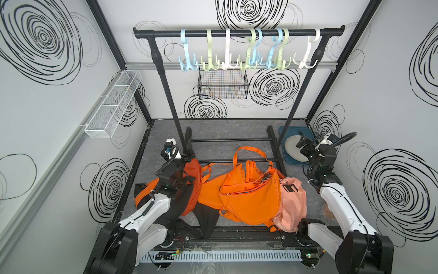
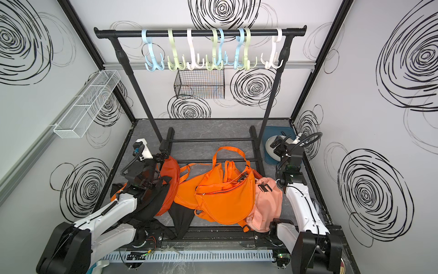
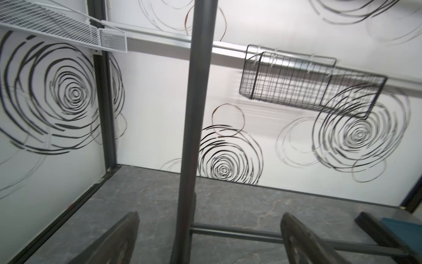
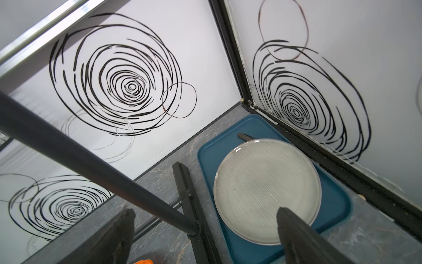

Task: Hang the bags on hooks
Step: Pick up the bag from the bag.

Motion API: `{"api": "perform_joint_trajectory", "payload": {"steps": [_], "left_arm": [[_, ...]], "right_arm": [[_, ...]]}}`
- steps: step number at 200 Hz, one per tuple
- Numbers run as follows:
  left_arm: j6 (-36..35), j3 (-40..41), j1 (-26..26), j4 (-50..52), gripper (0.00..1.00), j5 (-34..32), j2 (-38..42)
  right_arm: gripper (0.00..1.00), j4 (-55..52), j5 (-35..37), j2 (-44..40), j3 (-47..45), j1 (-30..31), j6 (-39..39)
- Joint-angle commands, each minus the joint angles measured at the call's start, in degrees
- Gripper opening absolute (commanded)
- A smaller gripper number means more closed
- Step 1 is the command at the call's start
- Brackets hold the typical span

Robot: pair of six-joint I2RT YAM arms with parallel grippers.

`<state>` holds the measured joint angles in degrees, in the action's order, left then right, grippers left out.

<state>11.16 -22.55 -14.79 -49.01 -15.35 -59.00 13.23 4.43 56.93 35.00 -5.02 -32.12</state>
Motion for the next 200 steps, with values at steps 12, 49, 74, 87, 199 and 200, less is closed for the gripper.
{"api": "perform_joint_trajectory", "payload": {"steps": [12,49,74,87,199,200], "left_arm": [[22.53,-1.07,3.23,2.83,0.99,12.38,5.07],[38.52,1.82,14.07,5.35,0.99,22.75,10.37],[26.64,-3.14,7.03,22.30,0.99,14.22,16.73],[18.98,-7.56,0.13,32.76,0.99,5.51,18.44],[-3.52,-13.77,-26.65,48.96,0.99,-12.56,18.39],[-3.52,-13.72,-26.63,48.94,0.99,-12.44,18.39]], "right_arm": [[1.00,-4.44,-14.59,-4.62,-0.55,5.87,-7.42],[1.00,-25.56,-7.22,0.33,13.27,25.36,7.27],[1.00,-30.45,-6.41,5.01,15.76,34.45,10.53],[0.99,-33.52,-7.94,9.04,17.45,37.24,11.25],[0.75,-21.39,-20.06,43.28,32.21,36.75,-0.06],[0.75,-21.13,-20.20,43.58,32.31,36.66,-0.23]]}}
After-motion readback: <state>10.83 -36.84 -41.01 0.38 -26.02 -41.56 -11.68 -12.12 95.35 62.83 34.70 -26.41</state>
